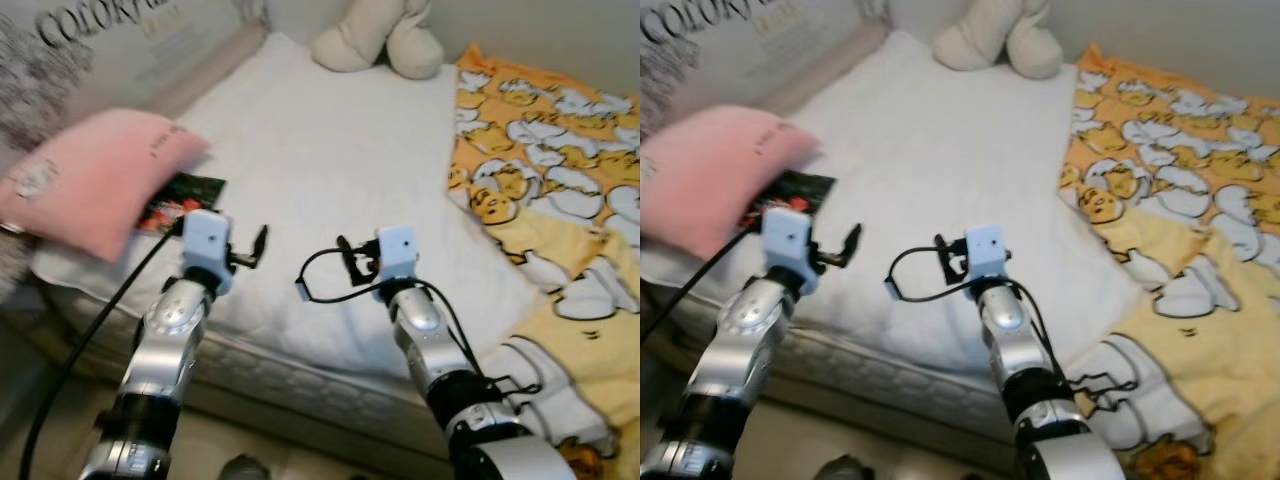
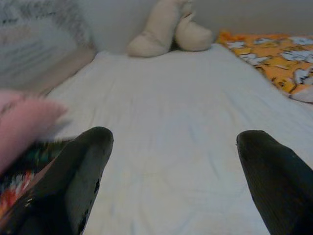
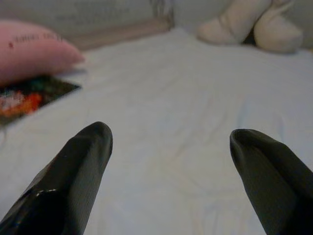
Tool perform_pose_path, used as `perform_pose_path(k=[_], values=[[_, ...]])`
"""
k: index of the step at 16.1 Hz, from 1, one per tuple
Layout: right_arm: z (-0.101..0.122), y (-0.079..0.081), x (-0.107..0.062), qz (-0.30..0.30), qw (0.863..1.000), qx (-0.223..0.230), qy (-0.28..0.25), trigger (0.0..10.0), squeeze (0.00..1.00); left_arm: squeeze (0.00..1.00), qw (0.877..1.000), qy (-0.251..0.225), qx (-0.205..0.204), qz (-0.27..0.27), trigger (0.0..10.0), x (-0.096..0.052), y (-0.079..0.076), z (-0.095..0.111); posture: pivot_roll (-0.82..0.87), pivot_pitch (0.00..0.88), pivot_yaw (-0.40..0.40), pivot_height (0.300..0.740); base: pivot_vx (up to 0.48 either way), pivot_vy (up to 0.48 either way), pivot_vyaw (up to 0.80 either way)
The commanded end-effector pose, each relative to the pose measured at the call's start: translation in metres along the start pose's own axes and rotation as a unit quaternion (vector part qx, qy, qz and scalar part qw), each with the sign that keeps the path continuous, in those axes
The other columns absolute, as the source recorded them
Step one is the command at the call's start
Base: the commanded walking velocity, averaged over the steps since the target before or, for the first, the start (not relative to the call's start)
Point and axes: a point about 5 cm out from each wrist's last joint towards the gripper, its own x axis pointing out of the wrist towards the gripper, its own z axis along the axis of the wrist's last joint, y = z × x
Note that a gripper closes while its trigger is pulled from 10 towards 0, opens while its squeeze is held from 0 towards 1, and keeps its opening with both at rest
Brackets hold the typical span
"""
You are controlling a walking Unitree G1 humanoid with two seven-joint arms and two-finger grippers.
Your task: Clean up the room
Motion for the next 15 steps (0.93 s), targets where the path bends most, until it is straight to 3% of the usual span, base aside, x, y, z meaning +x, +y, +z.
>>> perform_pose_path(k=[1, 7, 9, 13, 14, 15], values=[[0.004, -0.006, 0.001, -0.016, 1.000, -0.002, -0.014, 10.0, 0.00, 0.00, 0.999, -0.004, 0.010, -0.031, 10.0, 0.009, -0.008, 0.007, 0.06, 0.000, 0.031, 0.740, 0.000, 0.000, 0.00], [0.004, -0.019, -0.005, -0.049, 0.998, -0.017, -0.027, 10.0, 0.00, 0.00, 0.997, -0.009, 0.004, -0.081, 10.0, 0.029, -0.030, 0.013, -0.06, 0.000, 0.092, 0.740, 0.000, 0.000, 0.00], [0.004, -0.020, -0.007, -0.052, 0.998, -0.018, -0.032, 10.0, 0.00, 0.00, 0.997, -0.010, -0.001, -0.082, 10.0, 0.032, -0.031, 0.013, -0.08, 0.000, 0.090, 0.740, 0.000, 0.000, -0.71], [0.004, -0.029, -0.010, -0.057, 0.997, -0.026, -0.033, 10.0, 0.00, 0.00, 0.998, 0.053, -0.028, -0.014, 10.0, 0.028, -0.025, -0.017, -0.08, 0.000, 0.054, 0.740, 0.000, 0.000, -0.69], [0.002, -0.032, -0.011, -0.057, 0.998, -0.026, -0.029, 10.0, 0.00, 1.00, 0.998, 0.051, -0.040, -0.010, 10.0, 0.025, -0.026, -0.020, -0.08, 0.000, 0.050, 0.740, 0.000, 0.000, -0.68], [0.002, -0.033, -0.012, -0.059, 0.998, -0.026, -0.028, 10.0, 0.00, 1.00, 0.998, 0.047, -0.043, -0.013, 10.0, 0.024, -0.027, -0.021, -0.08, 0.000, 0.045, 0.740, 0.000, 0.000, -0.68]])
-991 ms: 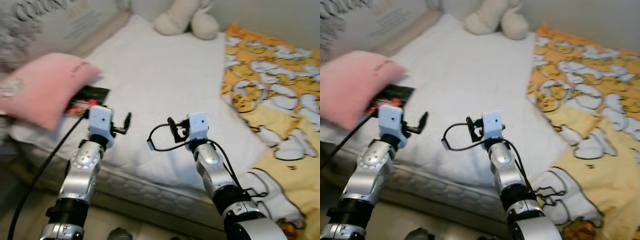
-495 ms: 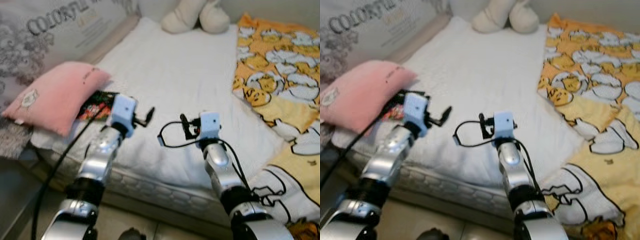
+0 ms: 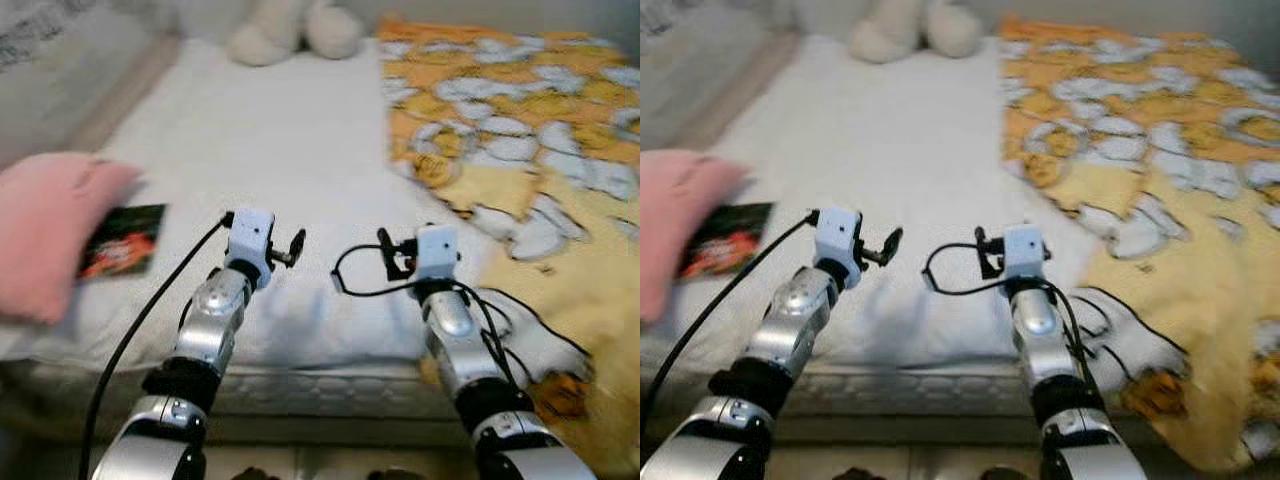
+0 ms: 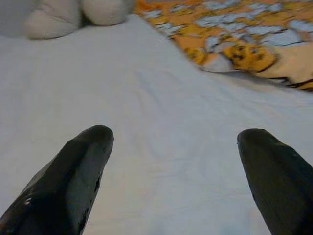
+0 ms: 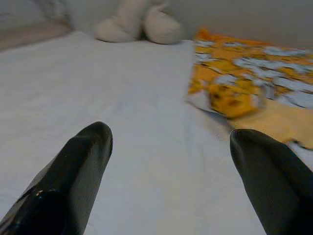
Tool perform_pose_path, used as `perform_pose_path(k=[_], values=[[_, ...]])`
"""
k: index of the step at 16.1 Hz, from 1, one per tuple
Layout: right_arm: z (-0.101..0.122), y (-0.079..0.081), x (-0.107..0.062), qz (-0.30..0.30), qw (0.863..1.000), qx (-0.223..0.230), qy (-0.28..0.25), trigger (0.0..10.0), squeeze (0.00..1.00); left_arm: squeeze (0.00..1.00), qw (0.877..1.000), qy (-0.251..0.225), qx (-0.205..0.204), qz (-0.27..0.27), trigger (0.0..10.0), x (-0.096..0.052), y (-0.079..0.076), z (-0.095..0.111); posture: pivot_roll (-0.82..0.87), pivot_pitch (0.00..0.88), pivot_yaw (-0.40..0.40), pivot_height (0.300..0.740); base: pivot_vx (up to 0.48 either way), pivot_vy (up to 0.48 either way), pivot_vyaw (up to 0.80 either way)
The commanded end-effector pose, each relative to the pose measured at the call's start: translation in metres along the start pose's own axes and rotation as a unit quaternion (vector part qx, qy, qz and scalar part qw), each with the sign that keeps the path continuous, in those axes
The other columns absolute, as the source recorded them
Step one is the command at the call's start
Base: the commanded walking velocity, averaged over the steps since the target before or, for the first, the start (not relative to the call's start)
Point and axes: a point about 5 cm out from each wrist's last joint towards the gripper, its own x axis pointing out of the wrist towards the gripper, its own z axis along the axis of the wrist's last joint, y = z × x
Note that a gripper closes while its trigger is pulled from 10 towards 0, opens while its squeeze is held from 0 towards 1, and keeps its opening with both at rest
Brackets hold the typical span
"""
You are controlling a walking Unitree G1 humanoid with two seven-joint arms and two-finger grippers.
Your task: Clean up the room
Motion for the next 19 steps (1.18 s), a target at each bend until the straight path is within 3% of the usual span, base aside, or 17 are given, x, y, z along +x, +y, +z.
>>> perform_pose_path(k=[1, 2, 3, 8, 11, 12, 14, 15, 16, 17, 19], values=[[0.001, 0.000, -0.001, 0.001, 1.000, 0.002, -0.003, 10.0, 0.00, 1.00, 1.000, -0.002, -0.004, 0.006, 10.0, -0.002, 0.003, -0.002, -0.08, 0.000, 0.038, 0.740, 0.000, 0.000, -0.68], [-0.004, -0.003, -0.005, -0.002, 1.000, -0.001, 0.002, 10.0, 0.00, 1.00, 1.000, 0.010, 0.009, -0.001, 10.0, -0.002, 0.001, -0.008, -0.08, 0.000, 0.036, 0.740, 0.000, 0.000, -0.68], [-0.006, -0.004, -0.006, -0.003, 1.000, -0.005, 0.005, 10.0, 0.00, 0.00, 0.999, 0.030, 0.025, -0.005, 10.0, -0.002, -0.001, -0.015, -0.09, 0.000, 0.030, 0.740, 0.000, 0.000, -0.68], [-0.007, -0.006, -0.007, 0.003, 1.000, -0.008, 0.005, 10.0, 0.00, 0.00, 0.999, 0.008, -0.043, 0.018, 10.0, -0.003, 0.002, -0.016, -0.08, 0.000, 0.019, 0.740, 0.000, 0.000, -0.68], [-0.008, -0.008, -0.007, 0.004, 1.000, -0.001, 0.008, 10.0, 0.00, 0.00, 1.000, 0.005, -0.023, 0.005, 10.0, -0.005, 0.001, -0.019, -0.08, 0.000, 0.020, 0.740, 0.000, 0.000, -0.67], [-0.008, -0.008, -0.008, 0.000, 1.000, 0.009, 0.004, 10.0, 0.00, 0.00, 1.000, 0.006, -0.023, 0.005, 10.0, -0.007, 0.002, -0.021, -0.07, 0.000, 0.021, 0.740, 0.000, 0.000, -0.66], [-0.007, -0.016, -0.013, -0.027, 0.997, 0.076, -0.020, 10.0, 0.00, 0.00, 0.999, 0.005, -0.038, 0.032, 10.0, -0.014, 0.011, -0.028, -0.07, 0.000, 0.021, 0.740, 0.000, 0.000, -0.57], [-0.016, -0.024, -0.025, -0.050, 0.994, 0.095, -0.011, 10.0, 0.00, 0.00, 0.987, 0.016, -0.130, 0.094, 10.0, -0.023, 0.028, -0.040, -0.08, 0.000, 0.024, 0.740, 0.000, 0.000, -0.58], [-0.021, -0.028, -0.031, -0.059, 0.993, 0.103, -0.006, 10.0, 0.00, 0.00, 0.978, 0.022, -0.171, 0.119, 10.0, -0.028, 0.035, -0.047, -0.08, 0.000, 0.025, 0.740, 0.000, 0.000, -0.58], [-0.035, -0.034, -0.044, -0.070, 0.992, 0.108, 0.020, 10.0, 0.00, 0.00, 0.972, 0.035, -0.191, 0.134, 10.0, -0.039, 0.039, -0.058, -0.08, 0.000, 0.023, 0.740, 0.000, 0.000, -0.62], [-0.048, -0.038, -0.059, -0.070, 0.993, 0.087, 0.040, 10.0, 0.00, 0.00, 0.980, 0.038, -0.158, 0.118, 10.0, -0.048, 0.035, -0.066, -0.09, 0.000, 0.024, 0.740, 0.000, 0.000, -0.63]])
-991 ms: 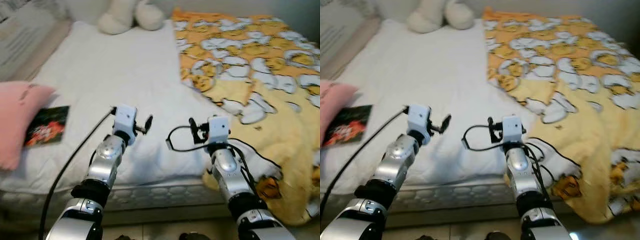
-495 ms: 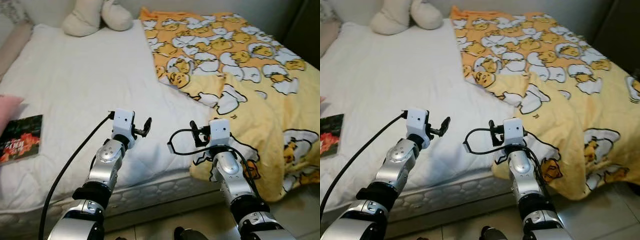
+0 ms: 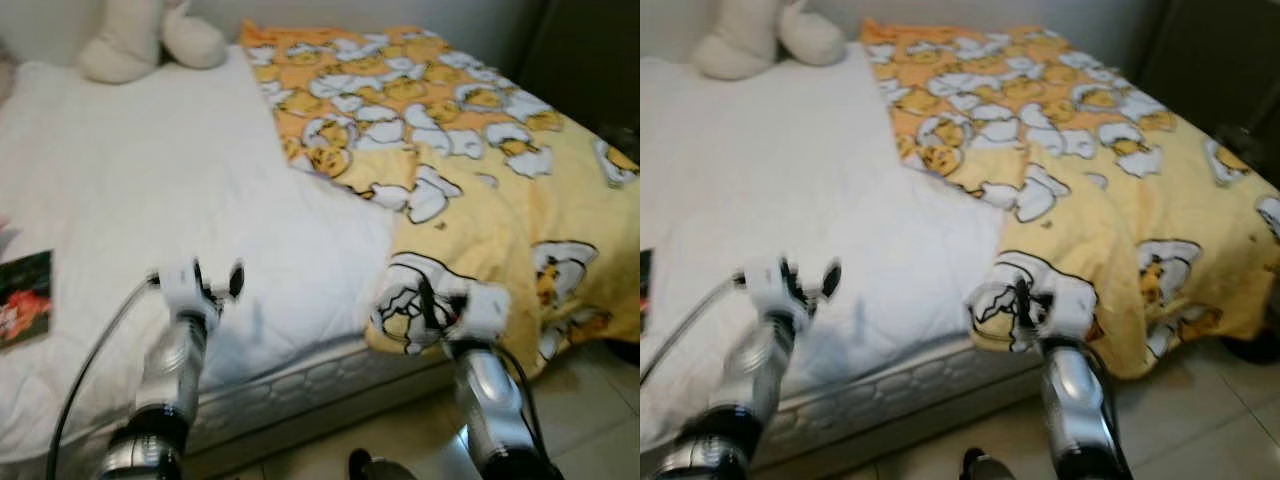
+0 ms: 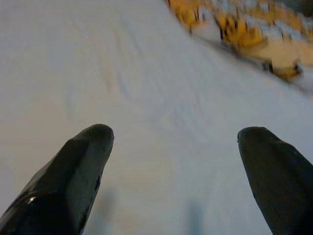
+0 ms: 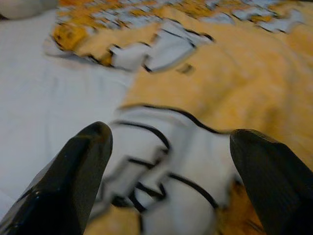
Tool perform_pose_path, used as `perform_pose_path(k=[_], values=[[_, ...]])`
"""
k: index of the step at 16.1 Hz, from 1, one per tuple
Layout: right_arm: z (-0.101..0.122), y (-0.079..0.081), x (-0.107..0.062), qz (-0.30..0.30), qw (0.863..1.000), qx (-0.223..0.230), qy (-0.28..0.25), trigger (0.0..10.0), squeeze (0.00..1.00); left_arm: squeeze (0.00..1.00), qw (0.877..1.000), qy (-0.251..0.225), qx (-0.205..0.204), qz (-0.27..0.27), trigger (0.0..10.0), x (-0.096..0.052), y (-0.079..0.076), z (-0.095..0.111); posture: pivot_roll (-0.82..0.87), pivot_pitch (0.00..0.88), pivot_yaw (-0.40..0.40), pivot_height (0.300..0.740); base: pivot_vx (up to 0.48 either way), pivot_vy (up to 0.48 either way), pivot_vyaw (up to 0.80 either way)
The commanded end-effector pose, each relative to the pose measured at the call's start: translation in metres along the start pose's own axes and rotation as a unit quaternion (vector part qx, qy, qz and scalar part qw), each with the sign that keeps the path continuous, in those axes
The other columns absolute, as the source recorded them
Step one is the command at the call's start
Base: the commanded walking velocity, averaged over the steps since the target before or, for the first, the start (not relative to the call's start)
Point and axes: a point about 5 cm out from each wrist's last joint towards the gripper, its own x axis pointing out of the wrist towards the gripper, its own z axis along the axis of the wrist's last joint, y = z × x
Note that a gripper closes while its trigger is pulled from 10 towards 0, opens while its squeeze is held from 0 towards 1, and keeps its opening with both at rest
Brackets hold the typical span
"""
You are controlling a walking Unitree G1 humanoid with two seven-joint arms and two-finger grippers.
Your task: Clean up the room
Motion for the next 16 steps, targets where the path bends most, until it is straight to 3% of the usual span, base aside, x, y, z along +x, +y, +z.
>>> perform_pose_path(k=[1, 2, 6, 12, 13, 15, 16], values=[[0.010, 0.006, 0.003, 0.022, 0.999, -0.015, -0.026, 10.0, 0.00, 0.00, 0.998, -0.026, 0.047, -0.043, 10.0, 0.004, -0.016, 0.010, -0.09, 0.000, 0.023, 0.740, 0.000, 0.000, -0.64], [0.012, 0.006, 0.003, 0.030, 0.999, -0.031, -0.033, 10.0, 0.00, 0.00, 0.994, -0.030, 0.072, -0.071, 10.0, 0.004, -0.024, 0.009, -0.09, 0.000, 0.024, 0.740, 0.000, 0.000, -0.64], [0.009, 0.009, 0.005, 0.038, 0.999, -0.031, -0.011, 10.0, 0.00, 0.00, 0.987, -0.041, 0.094, -0.121, 10.0, 0.008, -0.042, 0.014, -0.12, 0.000, 0.041, 0.740, 0.000, -0.447, -0.65], [0.025, 0.023, 0.026, 0.056, 0.997, -0.045, -0.017, 10.0, 0.00, 0.00, 0.989, -0.011, 0.135, -0.068, 10.0, 0.029, -0.036, 0.026, -0.13, 0.000, 0.032, 0.740, 0.047, -0.064, 0.00], [0.025, 0.023, 0.025, 0.061, 0.997, -0.048, -0.017, 10.0, 0.00, 0.00, 0.986, 0.017, 0.154, -0.059, 10.0, 0.033, -0.036, 0.024, -0.14, 0.000, 0.022, 0.740, 0.000, 0.000, 0.00], [0.020, 0.021, 0.018, 0.066, 0.996, -0.056, -0.010, 10.0, 0.00, 0.00, 0.989, 0.029, 0.136, -0.056, 10.0, 0.038, -0.040, 0.024, -0.14, 0.003, 0.013, 0.740, 0.000, 0.000, 0.00], [0.014, 0.015, 0.007, 0.068, 0.996, -0.065, -0.003, 10.0, 0.00, 0.00, 0.991, 0.032, 0.120, -0.044, 10.0, 0.041, -0.043, 0.026, -0.18, 0.070, -0.008, 0.740, 0.000, 0.000, 0.00]])
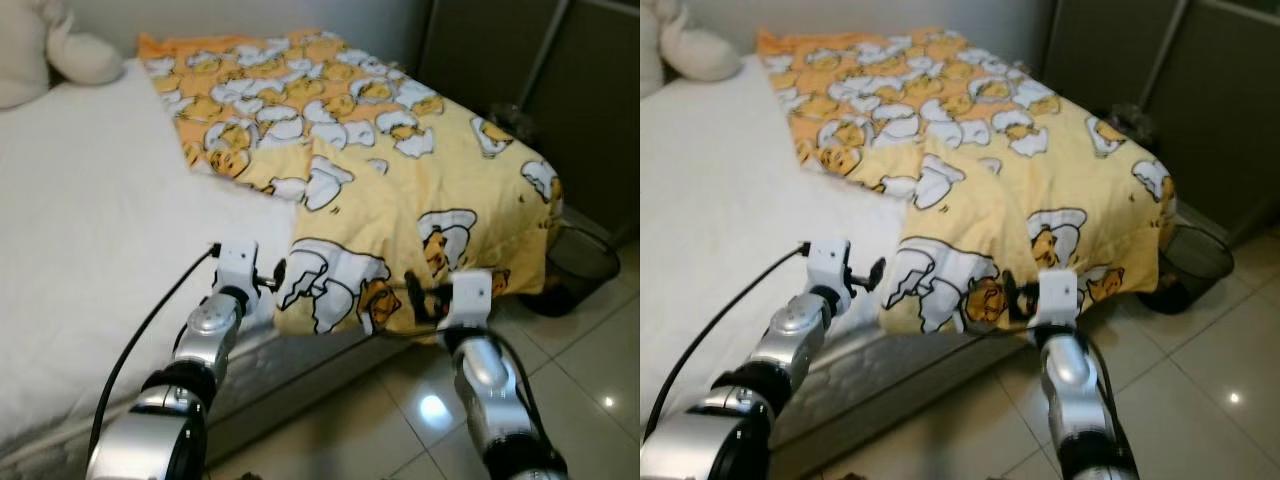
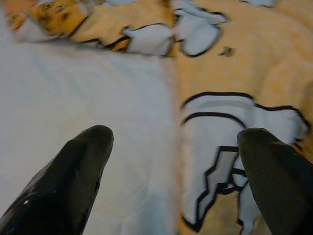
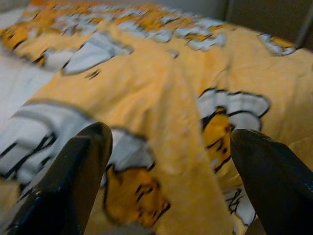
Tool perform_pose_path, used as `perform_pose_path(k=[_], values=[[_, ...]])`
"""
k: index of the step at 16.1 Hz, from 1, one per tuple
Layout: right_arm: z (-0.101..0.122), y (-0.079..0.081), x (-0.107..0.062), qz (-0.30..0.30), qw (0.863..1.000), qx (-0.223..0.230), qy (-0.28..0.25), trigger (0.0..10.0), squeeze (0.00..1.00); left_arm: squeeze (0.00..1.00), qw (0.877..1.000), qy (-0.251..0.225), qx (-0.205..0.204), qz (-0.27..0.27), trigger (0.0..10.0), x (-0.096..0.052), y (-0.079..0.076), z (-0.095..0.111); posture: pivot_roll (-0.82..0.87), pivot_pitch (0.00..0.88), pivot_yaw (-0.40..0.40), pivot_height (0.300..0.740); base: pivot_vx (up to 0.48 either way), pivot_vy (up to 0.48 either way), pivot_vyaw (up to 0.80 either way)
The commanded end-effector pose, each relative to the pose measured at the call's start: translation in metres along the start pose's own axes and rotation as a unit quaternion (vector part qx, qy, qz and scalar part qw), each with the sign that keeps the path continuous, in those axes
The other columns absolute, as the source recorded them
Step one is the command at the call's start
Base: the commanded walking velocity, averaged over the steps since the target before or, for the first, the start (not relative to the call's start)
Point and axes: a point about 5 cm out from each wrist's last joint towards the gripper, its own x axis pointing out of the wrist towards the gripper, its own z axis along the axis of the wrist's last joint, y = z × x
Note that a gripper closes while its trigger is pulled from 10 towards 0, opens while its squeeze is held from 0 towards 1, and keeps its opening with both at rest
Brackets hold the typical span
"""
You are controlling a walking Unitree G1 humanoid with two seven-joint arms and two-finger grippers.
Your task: Clean up the room
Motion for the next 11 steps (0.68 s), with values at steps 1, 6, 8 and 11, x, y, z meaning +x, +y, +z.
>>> perform_pose_path(k=[1, 6, 8, 11], values=[[-0.005, -0.002, -0.015, 0.012, 1.000, -0.018, 0.011, 10.0, 0.00, 0.00, 0.999, 0.010, -0.012, 0.029, 10.0, 0.005, 0.003, 0.007, -0.22, 0.121, -0.025, 0.740, 0.000, 0.000, 0.00], [-0.008, 0.001, -0.074, 0.054, 0.997, -0.050, 0.024, 10.0, 0.00, 0.00, 0.996, 0.010, -0.031, 0.080, 10.0, 0.006, 0.017, 0.011, -0.34, 0.282, -0.072, 0.740, 0.000, 0.000, 0.00], [-0.004, 0.009, -0.084, 0.063, 0.997, -0.047, 0.025, 10.0, 0.00, 0.00, 0.996, 0.004, -0.029, 0.079, 10.0, 0.006, 0.018, 0.013, -0.34, 0.300, -0.073, 0.740, 0.000, 0.000, 0.00], [-0.003, 0.023, -0.100, 0.084, 0.995, -0.041, 0.037, 10.0, 0.00, 0.00, 0.999, -0.030, -0.015, 0.040, 10.0, 0.007, 0.006, 0.019, -0.35, 0.328, -0.060, 0.740, 0.000, 0.000, 0.00]])
